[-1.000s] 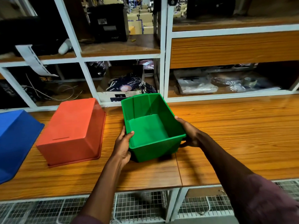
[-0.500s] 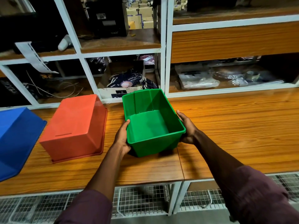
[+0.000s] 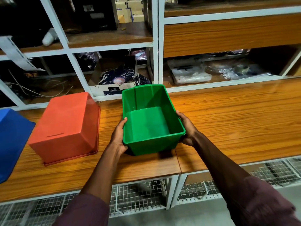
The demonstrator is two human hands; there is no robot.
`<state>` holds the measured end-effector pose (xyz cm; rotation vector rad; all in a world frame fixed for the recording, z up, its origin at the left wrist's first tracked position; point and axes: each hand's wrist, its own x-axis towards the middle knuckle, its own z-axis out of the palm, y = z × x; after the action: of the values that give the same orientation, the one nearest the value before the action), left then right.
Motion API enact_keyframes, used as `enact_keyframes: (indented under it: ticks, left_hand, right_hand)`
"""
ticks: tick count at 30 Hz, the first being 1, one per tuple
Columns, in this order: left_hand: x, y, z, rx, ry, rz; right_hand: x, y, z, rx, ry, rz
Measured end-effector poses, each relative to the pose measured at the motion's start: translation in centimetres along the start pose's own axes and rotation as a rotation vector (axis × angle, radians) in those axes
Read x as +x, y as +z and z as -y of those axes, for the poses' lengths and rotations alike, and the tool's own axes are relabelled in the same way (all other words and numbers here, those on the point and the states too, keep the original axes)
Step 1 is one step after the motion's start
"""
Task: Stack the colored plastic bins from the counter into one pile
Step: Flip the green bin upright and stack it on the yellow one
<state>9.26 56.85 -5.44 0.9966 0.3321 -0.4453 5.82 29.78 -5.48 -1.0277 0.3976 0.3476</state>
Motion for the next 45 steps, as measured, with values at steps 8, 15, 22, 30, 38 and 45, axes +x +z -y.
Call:
enact_keyframes:
  ticks: [8, 15, 22, 30, 38, 45]
  left_hand:
    - [0.1, 2.0, 0.1, 0.038, -0.017, 0.072]
    - [0.3, 5.7, 1.2, 0.09, -0.054, 0.168]
    - [-0.2, 10.1, 3.7, 0.152, -0.159, 0.351]
    - [-1.2, 16.7, 9.1, 0.233, -0.262, 0.51]
    - [-2.3, 23.9, 16.1, 0.353, -0.349, 0.645]
    - [-4.7, 30.2, 22.0, 0.42, -0.413, 0.756]
  right_hand:
    - [-1.8, -1.3, -0.1, 0.055, -0.042, -0.055]
    - [-5.2, -3.9, 0.3, 0.076, -0.134, -0.189]
    - [-10.8, -7.0, -1.0, 0.18, -0.209, -0.332]
    - [-18.5, -11.7, -2.8, 0.23, -0.303, -0.551]
    - [-26.4, -17.7, -3.7, 0.307, -0.398, -0.645]
    - [-32.0, -22.8, -4.5, 0.362, -0.411, -0.807]
